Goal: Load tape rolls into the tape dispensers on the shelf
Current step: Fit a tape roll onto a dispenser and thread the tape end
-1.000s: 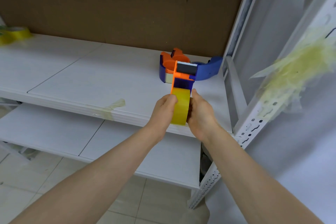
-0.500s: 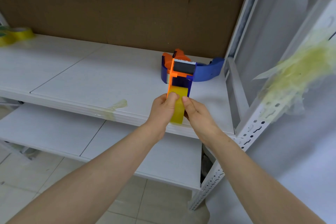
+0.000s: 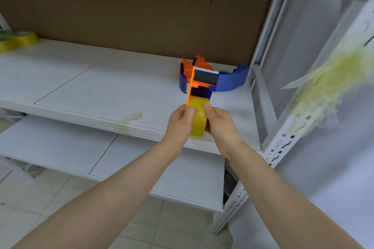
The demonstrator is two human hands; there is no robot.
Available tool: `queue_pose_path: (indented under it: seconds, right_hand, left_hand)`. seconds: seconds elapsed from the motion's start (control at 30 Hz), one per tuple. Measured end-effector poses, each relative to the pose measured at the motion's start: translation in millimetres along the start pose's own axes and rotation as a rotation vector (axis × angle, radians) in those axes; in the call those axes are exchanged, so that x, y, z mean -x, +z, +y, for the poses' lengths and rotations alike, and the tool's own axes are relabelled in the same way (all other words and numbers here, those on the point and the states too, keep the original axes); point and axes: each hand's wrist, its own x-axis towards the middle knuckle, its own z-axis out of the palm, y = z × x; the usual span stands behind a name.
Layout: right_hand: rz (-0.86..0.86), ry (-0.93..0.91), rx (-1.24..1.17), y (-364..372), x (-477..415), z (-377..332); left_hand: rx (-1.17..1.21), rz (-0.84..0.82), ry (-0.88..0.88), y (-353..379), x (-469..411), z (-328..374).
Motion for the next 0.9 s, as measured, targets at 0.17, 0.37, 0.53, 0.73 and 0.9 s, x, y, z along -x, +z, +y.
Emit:
queue_pose_path:
  seconds: [0.17, 0.37, 0.53, 0.73, 0.9]
  right_hand:
    - [-0.113, -0.225, 0.219, 0, 4, 20]
    - [-0.071, -0.016, -0.065, 0, -1, 24]
    - [-0.058, -0.033, -0.072, 0, -4, 15]
    - [-0.134, -0.329, 0.323, -5, -1, 25]
    - [-0.096, -0.203, 0.158, -5, 3, 27]
  left_hand:
    - [0.038, 0.039, -0.109, -5, -8, 4]
    - [0.098, -0.013, -0.140, -7, -5, -1]
    - [0.103, -0.083, -0.074, -5, -4, -3]
    - [0.121, -0.005, -0.109, -8, -11, -3]
    - [0.123, -0.007, -0.101, -11, -10, -6]
